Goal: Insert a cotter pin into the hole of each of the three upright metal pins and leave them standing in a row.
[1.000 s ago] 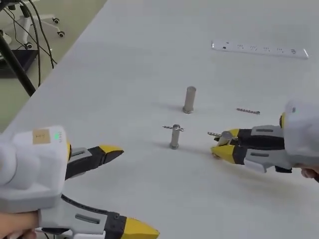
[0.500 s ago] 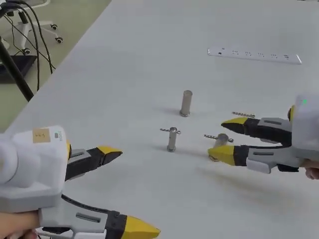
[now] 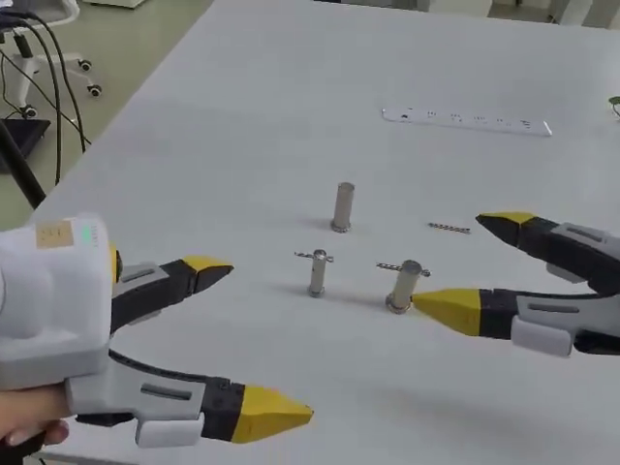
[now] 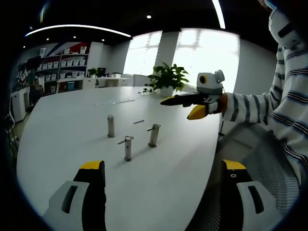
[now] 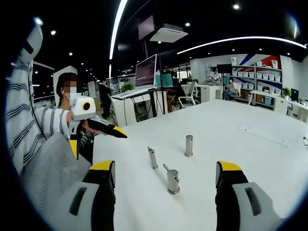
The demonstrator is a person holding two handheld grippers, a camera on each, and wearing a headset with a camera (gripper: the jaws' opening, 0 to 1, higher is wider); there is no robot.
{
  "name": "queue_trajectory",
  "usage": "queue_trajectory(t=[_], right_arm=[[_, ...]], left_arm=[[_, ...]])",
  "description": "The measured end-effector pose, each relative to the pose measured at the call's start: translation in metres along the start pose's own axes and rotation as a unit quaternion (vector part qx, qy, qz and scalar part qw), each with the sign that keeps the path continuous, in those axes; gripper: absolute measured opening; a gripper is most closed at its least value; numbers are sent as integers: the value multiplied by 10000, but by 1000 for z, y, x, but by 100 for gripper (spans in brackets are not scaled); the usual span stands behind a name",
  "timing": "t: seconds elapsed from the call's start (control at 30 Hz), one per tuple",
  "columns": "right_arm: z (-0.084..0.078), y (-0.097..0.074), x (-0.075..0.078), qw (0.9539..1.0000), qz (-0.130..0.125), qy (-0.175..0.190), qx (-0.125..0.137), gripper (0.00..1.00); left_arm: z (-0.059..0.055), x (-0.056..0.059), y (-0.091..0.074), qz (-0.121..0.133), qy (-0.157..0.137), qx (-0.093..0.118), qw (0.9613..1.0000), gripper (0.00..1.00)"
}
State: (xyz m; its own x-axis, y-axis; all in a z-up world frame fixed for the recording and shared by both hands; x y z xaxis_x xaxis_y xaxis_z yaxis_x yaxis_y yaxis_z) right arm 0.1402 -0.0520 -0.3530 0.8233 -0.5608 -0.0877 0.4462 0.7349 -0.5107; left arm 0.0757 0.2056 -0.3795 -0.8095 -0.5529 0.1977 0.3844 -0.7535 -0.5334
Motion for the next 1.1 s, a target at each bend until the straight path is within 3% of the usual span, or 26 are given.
queue_trajectory(t=[0.1, 0.3, 0.53, 0.73, 0.87, 1.1], right_arm=[[-3, -8, -3, 9992, -179, 355, 93, 90], [-14, -25, -12, 9977, -510, 443, -38, 98], [-34, -40, -15, 9928, -936, 639, -381, 98], [-51, -56, -18, 9853, -1273, 1004, -532, 98], [-54, -64, -19, 9832, -1435, 952, -610, 98], [-56, -76, -14, 9795, -1532, 1169, -580, 97]], left_arm=[[4, 0, 0, 4, 38, 48, 10000, 99], [12, 0, 0, -12, 77, 161, 9998, 99], [22, -4, 2, -15, 206, 231, 9995, 99], [30, -5, 3, -23, 314, 243, 9992, 99], [34, -7, 4, 48, 302, 258, 9992, 99], [40, -11, 5, 176, 184, 226, 9994, 96]])
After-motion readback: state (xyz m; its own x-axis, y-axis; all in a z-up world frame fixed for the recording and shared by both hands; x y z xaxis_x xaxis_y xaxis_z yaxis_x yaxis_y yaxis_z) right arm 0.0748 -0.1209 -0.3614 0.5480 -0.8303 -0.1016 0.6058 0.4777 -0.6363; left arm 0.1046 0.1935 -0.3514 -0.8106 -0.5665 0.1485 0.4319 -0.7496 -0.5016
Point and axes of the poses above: the centre of the closed fingertips' face, and the gripper's own axes: y roughly forward along the fingers, x roughly to its right, z roughly out of its top, the point moved 8 cm from there along -y, roughly backward along the fingers, and after that the axes turned 12 degrees about -x, right-handed, at the moved point
